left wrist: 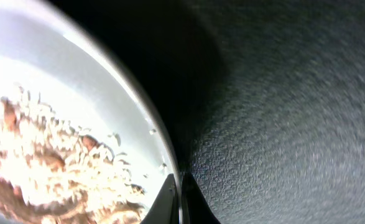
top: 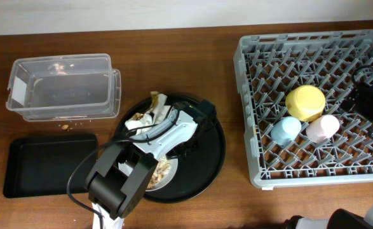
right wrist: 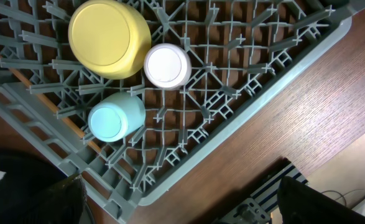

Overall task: Sort waste into correct bins and load items into the dishwasher rack
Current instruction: 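Lift the white bowl with the left gripper off the black tray, then carry the white bowl left over the small black tray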

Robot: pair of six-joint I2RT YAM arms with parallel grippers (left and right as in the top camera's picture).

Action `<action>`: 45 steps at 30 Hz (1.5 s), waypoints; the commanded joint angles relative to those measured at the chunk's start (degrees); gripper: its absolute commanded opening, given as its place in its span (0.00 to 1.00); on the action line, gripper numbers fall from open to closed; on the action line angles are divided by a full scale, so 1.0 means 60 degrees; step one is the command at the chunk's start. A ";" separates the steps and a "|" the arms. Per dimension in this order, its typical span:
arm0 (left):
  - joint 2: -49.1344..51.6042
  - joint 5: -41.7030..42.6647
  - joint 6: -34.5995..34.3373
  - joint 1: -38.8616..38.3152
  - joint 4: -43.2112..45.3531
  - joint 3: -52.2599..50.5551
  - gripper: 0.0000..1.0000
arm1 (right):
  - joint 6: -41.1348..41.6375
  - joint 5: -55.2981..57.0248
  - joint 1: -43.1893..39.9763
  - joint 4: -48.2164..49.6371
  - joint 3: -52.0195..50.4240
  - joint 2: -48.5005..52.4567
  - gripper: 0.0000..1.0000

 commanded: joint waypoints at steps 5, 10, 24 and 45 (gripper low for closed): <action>0.0036 0.0029 0.0011 0.0007 -0.0641 -0.0069 0.01 | 0.0080 0.0055 -0.0058 -0.0022 0.0025 0.0015 0.99; -0.0095 -0.0025 0.0011 -0.0171 -0.1071 0.0248 0.01 | 0.0080 0.0055 -0.0058 -0.0025 0.0025 0.0018 0.99; -0.1504 -0.0080 0.0055 -0.0255 -0.2237 0.0667 0.01 | 0.0080 0.0055 -0.0058 -0.0025 0.0025 0.0015 0.99; -0.3752 0.0525 0.3013 0.4612 -0.2120 0.0667 0.01 | 0.0080 0.0055 -0.0058 -0.0025 0.0025 0.0015 0.99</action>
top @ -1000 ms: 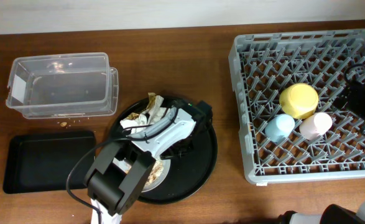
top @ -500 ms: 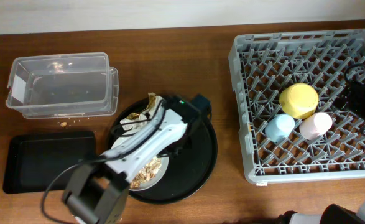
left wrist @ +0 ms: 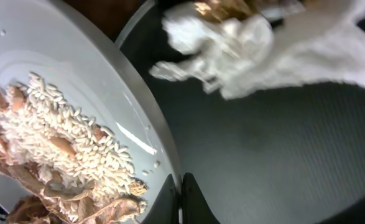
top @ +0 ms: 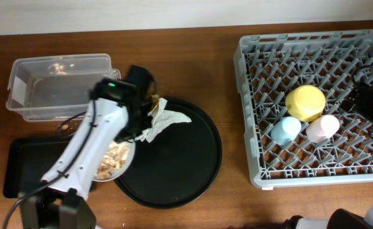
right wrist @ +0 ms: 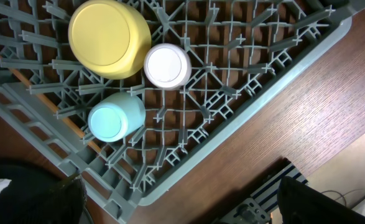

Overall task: Sort waste into correct bins and load items into the dishwasher rack
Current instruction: 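Carry the white bowl left over the small black tray, then tilt the white bowl to pour the food scraps onto the small tray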

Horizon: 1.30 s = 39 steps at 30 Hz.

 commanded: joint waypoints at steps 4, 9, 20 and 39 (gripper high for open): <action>-0.0219 0.1297 0.1796 0.1971 0.0335 0.0160 0.01 | 0.0084 0.0055 -0.0058 -0.0025 0.0025 0.0015 0.99; -0.0219 0.2302 0.2517 0.3333 0.0539 0.0160 0.01 | 0.0084 0.0055 -0.0058 -0.0025 0.0025 0.0018 0.99; -0.0219 0.5198 0.4189 0.5927 0.0616 0.0160 0.01 | 0.0084 0.0055 -0.0058 -0.0025 0.0025 0.0015 0.99; -0.0219 0.9978 0.6186 1.0109 -0.0015 0.0157 0.01 | 0.0084 0.0055 -0.0058 -0.0025 0.0025 0.0015 0.99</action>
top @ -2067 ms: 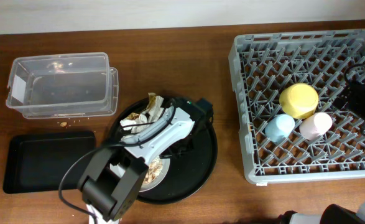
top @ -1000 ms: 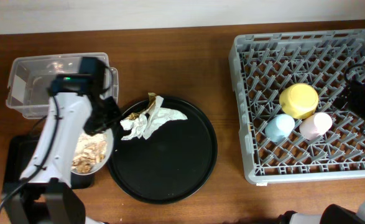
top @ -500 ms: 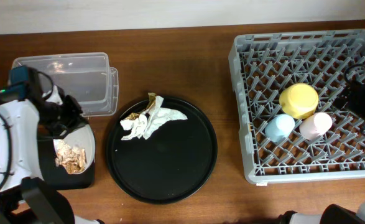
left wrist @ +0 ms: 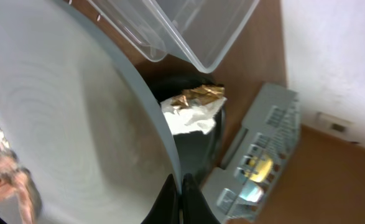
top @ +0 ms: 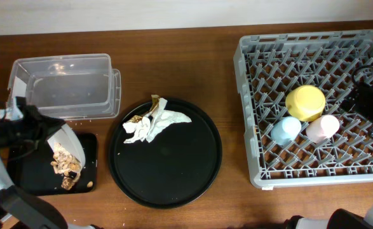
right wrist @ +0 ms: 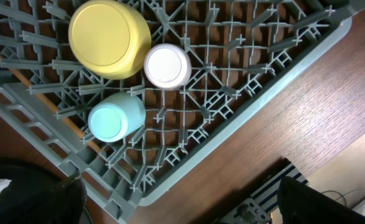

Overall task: Sort waste into correct bins and load items into the dishwasher rack
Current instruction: 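Tilt the white bowl to pour the food scraps onto the small tray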

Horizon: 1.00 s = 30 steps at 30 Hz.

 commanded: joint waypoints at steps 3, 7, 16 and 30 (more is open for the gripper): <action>-0.0219 0.1435 0.0812 0.1118 -0.0186 0.0157 0.01 | 0.0084 0.0051 -0.0058 -0.0025 0.0025 0.0018 0.99; -0.0219 0.2171 0.1282 0.1683 -0.0579 0.0157 0.01 | 0.0084 0.0051 -0.0058 -0.0022 0.0025 0.0018 0.99; -0.0197 0.2710 0.1851 0.2208 -0.0867 0.0157 0.01 | 0.0084 0.0051 -0.0058 -0.0025 0.0025 0.0018 0.99; -0.0200 0.2958 0.2404 0.2834 -0.2208 0.0157 0.01 | 0.0084 0.0051 -0.0058 -0.0025 0.0025 0.0015 0.99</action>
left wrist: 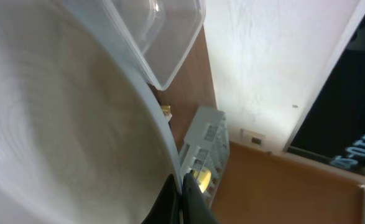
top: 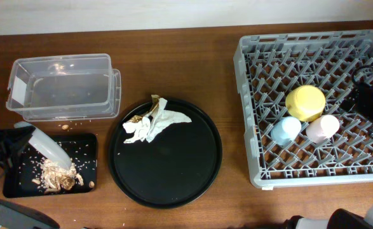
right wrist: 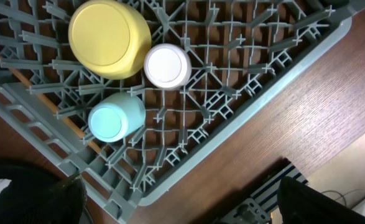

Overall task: Sort waste into correct bins and load items into the dishwasher rack
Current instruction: 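Tilt the white bowl to pour the food scraps onto the small tray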

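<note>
My left gripper (left wrist: 181,200) is shut on the rim of the white plate (top: 46,145), which is tipped steeply over the black rectangular tray (top: 21,152) at the far left. The plate's face (left wrist: 58,137) looks bare in the left wrist view. Rice and food scraps (top: 58,177) lie heaped on that tray. A crumpled napkin with a wrapper (top: 151,121) rests on the round black tray (top: 180,172). My right gripper (right wrist: 182,199) hangs open over the grey dishwasher rack (top: 250,83), nothing in it.
A clear plastic bin (top: 62,86) stands behind the rectangular tray, with crumbs around it. In the rack sit a yellow bowl (top: 305,102), a blue cup (top: 286,129) and a pink cup (top: 323,128), all upside down. Bare wood lies between tray and rack.
The plate is tipped steeper and sits lower over the rectangular tray. The food that clung to it now lies in a heap on the tray. The right arm has not moved.
My left gripper was shut on the plate's rim on the round tray. Then the plate, with its food, was at that tray's left edge. Then it was tilted over the rectangular tray, and now the food is on that tray.
</note>
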Robot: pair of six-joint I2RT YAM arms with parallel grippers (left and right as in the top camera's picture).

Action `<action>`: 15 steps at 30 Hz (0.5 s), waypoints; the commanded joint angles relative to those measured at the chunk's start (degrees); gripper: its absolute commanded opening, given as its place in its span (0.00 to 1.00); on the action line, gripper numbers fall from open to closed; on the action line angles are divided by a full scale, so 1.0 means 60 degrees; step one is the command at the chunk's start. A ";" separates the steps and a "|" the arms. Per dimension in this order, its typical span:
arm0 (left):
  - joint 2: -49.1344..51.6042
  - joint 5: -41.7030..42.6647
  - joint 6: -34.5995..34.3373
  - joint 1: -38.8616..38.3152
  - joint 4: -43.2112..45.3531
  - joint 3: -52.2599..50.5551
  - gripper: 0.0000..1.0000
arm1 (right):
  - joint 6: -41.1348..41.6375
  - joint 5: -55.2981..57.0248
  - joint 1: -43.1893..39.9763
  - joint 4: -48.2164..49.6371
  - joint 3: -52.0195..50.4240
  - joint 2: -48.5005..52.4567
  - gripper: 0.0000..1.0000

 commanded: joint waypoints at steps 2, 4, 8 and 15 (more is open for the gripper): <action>-0.0175 0.0532 0.0765 0.0204 -0.0368 0.0135 0.01 | 0.0084 0.0055 -0.0058 -0.0025 0.0025 0.0015 0.99; -0.0175 0.0572 0.0827 0.0204 -0.0688 0.0135 0.01 | 0.0084 0.0055 -0.0058 -0.0025 0.0025 0.0015 0.99; -0.0175 0.0149 0.0288 0.0204 -0.0565 0.0135 0.01 | 0.0084 0.0055 -0.0058 -0.0025 0.0025 0.0018 0.99; -0.0463 0.0335 0.1610 -0.0204 -0.2215 0.0007 0.01 | 0.0084 0.0055 -0.0058 -0.0025 0.0025 0.0018 0.99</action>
